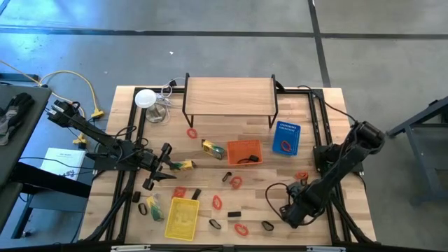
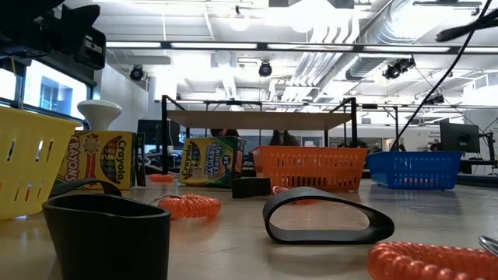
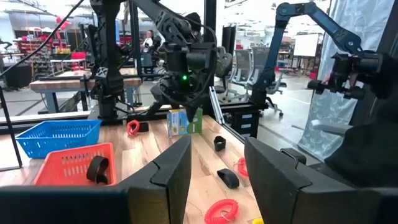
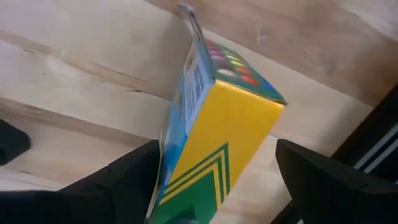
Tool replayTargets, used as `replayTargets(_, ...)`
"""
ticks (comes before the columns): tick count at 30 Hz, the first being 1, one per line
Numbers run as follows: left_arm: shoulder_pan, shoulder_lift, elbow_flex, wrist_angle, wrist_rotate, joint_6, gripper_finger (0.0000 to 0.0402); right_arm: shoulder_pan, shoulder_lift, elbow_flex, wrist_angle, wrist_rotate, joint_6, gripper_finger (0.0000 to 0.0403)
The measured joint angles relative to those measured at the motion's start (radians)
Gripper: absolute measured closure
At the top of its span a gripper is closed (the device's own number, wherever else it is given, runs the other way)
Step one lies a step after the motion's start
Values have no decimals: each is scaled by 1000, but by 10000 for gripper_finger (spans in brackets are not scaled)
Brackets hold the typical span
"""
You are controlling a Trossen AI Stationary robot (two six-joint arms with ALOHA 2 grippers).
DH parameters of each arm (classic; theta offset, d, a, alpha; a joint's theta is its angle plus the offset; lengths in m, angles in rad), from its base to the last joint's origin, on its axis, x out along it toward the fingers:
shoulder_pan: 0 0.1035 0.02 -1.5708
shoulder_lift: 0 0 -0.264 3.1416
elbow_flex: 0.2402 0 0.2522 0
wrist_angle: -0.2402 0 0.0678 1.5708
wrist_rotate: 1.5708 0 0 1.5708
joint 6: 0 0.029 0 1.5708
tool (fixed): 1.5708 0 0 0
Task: Pick & Place Office Desk Supplies
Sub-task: Put the crayon box into the yellow bin
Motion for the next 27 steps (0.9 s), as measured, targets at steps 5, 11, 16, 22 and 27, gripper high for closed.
replayTargets(5,0,0,0,0,0,-1,256,0,10,0,15,1,-40,130)
replayTargets(11,0,0,0,0,0,-2,256,0,10,0,18,9,-70,221)
replayTargets(16,0,0,0,-6,0,-5,256,-23,9,0,30,-5,-135,306)
replayTargets(22,0,0,0,-6,1,-5,256,-57,9,4,56,-5,-225,309)
replayTargets(27,0,0,0,-7,1,-5,256,-99,10,77,36,62,-327,309)
